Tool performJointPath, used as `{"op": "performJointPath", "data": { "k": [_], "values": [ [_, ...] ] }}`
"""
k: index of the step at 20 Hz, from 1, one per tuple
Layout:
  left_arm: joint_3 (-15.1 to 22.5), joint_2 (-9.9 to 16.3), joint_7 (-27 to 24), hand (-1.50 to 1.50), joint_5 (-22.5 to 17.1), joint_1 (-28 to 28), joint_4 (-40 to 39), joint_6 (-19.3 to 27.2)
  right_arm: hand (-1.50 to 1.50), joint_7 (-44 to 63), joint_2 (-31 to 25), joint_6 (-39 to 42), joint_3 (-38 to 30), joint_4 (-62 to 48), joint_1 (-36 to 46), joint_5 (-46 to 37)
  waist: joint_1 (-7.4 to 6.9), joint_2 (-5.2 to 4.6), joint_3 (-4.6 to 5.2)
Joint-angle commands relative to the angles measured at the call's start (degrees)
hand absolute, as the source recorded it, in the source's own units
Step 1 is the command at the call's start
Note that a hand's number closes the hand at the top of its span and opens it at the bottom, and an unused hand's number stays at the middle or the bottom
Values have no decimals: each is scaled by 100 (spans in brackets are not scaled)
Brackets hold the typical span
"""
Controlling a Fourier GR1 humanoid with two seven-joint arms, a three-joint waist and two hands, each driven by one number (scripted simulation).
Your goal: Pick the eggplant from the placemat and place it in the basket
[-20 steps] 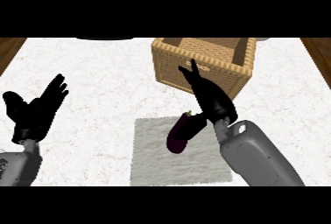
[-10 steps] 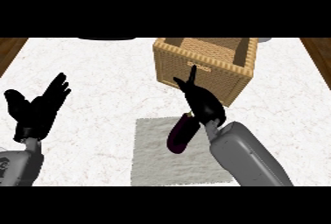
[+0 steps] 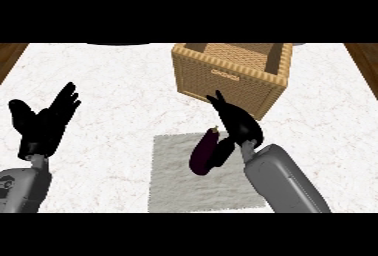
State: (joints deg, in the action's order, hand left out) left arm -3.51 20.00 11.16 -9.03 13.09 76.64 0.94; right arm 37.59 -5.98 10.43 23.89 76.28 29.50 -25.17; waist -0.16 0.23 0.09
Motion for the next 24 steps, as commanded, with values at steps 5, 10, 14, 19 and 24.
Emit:
{"op": "performJointPath", "data": {
  "k": [5,10,14,19,24],
  "values": [
    [-308,-28,47,0,52,-5,31,-260,-150,-13,447,193,-51,467,-563,-336,14,-20,-9],
    [-219,-295,27,0,274,-24,103,-150,-150,22,510,543,-251,355,-413,-519,15,-20,-8],
    [-227,-302,285,0,321,-398,712,-132,-150,-430,380,407,-432,-124,-376,-858,-12,-20,-10],
    [-295,-338,586,0,308,-414,1022,-192,-150,-209,593,-48,141,-437,-457,-1040,-19,-20,-10],
    [-599,-113,-5,0,246,-154,202,-565,150,-852,338,626,113,-492,-572,-1353,7,-24,-8]
  ]
}}
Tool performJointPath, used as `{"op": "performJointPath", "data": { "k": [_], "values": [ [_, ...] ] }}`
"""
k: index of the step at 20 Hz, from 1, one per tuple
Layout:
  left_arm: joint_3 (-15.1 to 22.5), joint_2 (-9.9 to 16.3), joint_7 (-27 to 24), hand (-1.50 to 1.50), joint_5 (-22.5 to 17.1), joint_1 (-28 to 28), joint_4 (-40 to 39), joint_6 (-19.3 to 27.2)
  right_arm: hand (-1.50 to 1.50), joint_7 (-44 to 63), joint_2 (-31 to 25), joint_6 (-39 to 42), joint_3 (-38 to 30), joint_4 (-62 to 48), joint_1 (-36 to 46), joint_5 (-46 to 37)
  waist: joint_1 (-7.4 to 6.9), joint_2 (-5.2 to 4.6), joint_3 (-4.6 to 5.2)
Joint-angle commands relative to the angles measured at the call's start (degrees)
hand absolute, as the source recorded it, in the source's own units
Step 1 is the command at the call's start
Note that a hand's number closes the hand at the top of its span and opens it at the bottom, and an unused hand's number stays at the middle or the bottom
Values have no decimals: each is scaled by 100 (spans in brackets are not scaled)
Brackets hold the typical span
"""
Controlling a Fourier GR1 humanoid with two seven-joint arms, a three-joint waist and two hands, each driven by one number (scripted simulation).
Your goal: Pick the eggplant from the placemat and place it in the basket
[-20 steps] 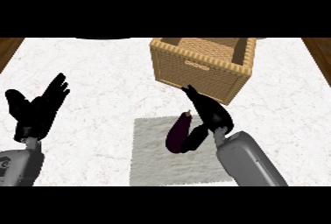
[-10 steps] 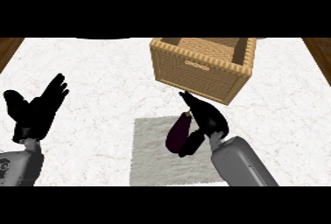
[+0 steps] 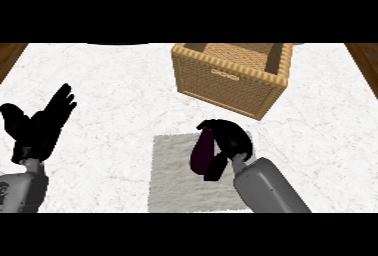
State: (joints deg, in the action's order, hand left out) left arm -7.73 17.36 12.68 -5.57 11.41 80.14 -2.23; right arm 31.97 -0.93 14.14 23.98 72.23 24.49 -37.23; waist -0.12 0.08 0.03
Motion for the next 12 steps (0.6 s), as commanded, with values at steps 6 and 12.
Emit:
{"op": "performJointPath", "data": {
  "k": [6,12],
  "values": [
    [54,-324,-130,0,189,-59,-122,82,150,-250,89,-147,471,-266,-164,-306,6,-8,-2],
    [113,-174,75,0,136,333,-170,-161,150,1180,87,-1815,2056,-539,791,615,-322,-59,-4]
  ]
}}
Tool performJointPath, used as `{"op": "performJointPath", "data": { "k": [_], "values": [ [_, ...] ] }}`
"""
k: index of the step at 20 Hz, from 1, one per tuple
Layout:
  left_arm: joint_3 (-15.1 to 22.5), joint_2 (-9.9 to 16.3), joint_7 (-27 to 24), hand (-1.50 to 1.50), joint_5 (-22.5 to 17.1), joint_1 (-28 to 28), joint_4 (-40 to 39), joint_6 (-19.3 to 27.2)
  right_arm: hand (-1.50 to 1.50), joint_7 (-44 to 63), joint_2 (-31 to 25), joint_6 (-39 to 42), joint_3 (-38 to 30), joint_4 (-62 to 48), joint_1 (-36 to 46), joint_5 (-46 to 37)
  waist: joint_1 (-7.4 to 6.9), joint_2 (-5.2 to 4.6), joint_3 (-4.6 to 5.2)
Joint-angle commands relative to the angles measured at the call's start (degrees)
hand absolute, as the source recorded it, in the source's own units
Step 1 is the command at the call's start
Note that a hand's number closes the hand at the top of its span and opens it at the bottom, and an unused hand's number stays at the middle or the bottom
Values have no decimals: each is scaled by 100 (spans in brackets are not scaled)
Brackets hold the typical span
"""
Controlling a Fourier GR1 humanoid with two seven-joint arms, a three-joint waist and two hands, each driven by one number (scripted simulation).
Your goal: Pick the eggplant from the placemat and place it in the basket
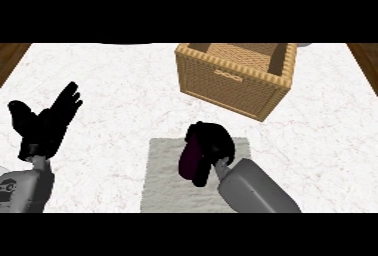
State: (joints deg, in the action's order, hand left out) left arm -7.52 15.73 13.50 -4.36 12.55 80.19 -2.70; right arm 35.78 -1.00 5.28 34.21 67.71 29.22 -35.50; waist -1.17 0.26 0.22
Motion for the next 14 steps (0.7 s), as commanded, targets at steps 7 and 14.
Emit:
{"op": "performJointPath", "data": {
  "k": [7,14],
  "values": [
    [254,-89,-89,0,55,431,-218,-211,150,2219,99,-1952,1716,-34,1556,760,-721,-133,-13],
    [482,-336,27,0,228,679,-327,-38,150,2172,100,-3884,2020,546,2004,1009,-663,-115,-22]
  ]
}}
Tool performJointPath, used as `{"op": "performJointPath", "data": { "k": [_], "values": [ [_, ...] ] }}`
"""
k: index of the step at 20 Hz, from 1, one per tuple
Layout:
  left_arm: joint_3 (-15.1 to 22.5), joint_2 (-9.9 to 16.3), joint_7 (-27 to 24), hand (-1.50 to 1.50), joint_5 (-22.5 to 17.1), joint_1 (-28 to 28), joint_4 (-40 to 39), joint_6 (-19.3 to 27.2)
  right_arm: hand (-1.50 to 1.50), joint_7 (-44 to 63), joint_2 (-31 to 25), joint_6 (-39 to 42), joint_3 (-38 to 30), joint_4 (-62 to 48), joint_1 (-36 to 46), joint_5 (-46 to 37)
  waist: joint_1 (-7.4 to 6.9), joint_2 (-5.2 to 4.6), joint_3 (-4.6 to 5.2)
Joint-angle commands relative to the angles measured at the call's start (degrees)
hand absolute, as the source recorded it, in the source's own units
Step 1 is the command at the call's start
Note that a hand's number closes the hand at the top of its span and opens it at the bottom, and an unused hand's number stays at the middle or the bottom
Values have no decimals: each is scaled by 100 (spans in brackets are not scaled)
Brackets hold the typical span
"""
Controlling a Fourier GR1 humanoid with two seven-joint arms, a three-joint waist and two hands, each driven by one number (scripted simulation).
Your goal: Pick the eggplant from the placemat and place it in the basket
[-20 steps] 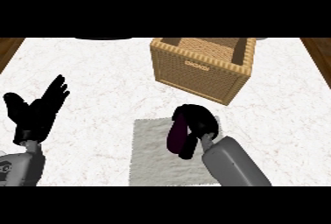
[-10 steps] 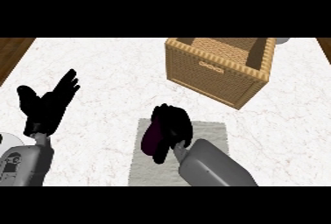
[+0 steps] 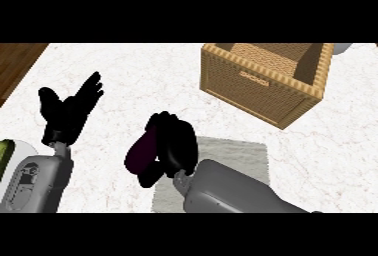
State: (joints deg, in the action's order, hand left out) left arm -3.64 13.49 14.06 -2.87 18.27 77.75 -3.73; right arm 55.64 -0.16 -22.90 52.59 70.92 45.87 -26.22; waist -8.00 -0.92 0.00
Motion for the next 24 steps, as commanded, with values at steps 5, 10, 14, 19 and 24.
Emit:
{"op": "performJointPath", "data": {
  "k": [5,10,14,19,24],
  "values": [
    [23,-123,-57,0,46,32,-246,75,150,593,15,-1949,231,377,1320,-325,73,93,20],
    [-208,143,-85,0,-35,-33,-223,-9,150,1497,14,-2006,-86,44,2385,-514,180,147,29],
    [-113,51,70,0,99,117,-314,140,150,2072,14,-1804,-147,-187,3045,-602,319,176,29],
    [-245,90,-113,0,-15,-22,-331,62,150,2385,13,-1677,-433,-894,3878,-636,350,132,31],
    [-145,57,-230,0,82,-109,-328,41,150,2185,13,-1392,-1072,-1921,4767,-437,372,86,31]
  ]
}}
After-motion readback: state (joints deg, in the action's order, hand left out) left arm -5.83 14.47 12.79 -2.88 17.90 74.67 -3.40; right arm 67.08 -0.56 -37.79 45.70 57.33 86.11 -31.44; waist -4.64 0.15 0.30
